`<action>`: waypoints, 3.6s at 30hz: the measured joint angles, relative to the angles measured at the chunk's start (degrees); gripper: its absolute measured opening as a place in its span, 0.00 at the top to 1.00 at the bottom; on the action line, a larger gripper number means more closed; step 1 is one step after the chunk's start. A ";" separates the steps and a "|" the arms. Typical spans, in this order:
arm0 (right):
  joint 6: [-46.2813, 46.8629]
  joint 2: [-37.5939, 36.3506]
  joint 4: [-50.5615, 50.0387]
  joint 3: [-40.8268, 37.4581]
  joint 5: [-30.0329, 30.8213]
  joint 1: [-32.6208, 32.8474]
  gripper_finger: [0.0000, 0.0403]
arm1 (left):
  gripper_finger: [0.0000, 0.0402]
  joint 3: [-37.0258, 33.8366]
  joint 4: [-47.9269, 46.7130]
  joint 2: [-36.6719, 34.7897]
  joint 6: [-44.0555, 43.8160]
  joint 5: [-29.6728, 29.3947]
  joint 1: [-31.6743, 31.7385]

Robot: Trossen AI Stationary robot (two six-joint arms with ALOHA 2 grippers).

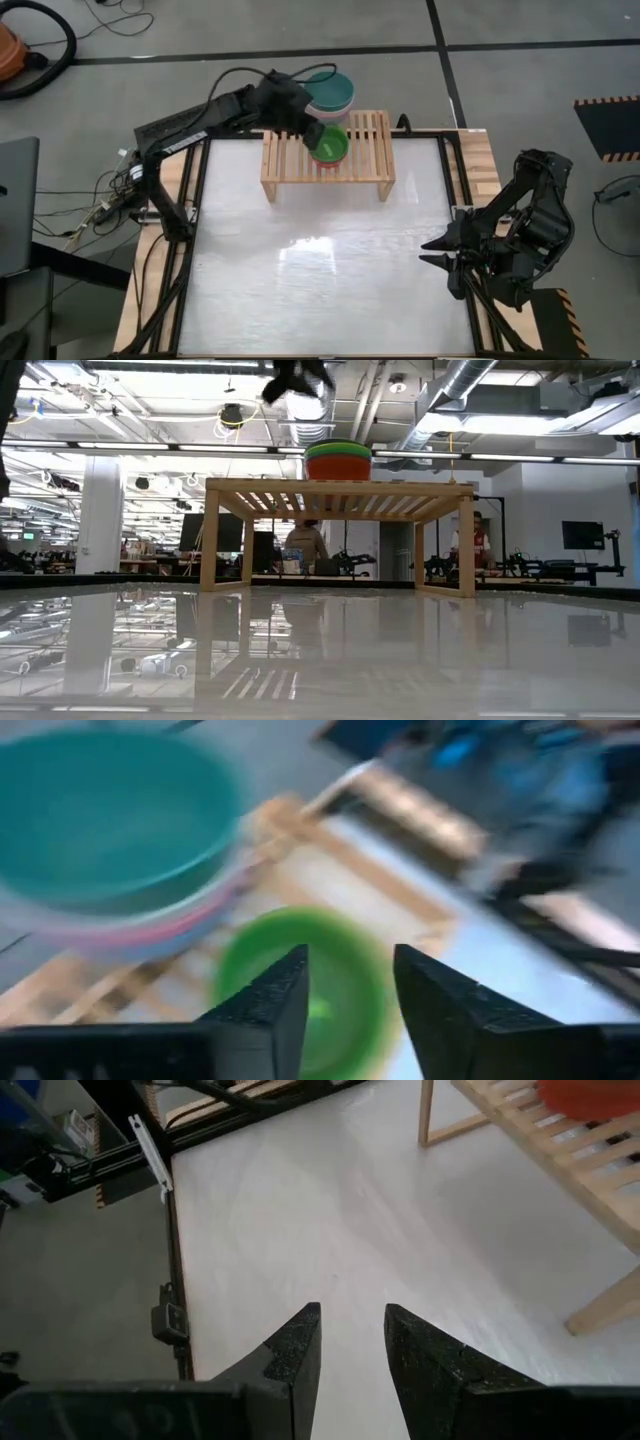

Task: Place and stack bowls onto a shelf
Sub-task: Return to Home Position

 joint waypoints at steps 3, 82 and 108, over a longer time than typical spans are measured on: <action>-0.87 0.00 0.35 -0.01 4.42 -0.06 0.66 | 0.73 0.00 3.84 -3.98 1.92 6.76 -2.13; -67.09 -72.19 92.98 -80.66 -9.45 -19.97 0.66 | 0.83 -108.61 85.89 -79.61 -24.62 12.80 -17.81; -57.63 -71.05 72.10 -85.29 -8.68 -29.93 0.66 | 0.83 -108.69 47.00 -95.22 -12.78 -13.19 -17.81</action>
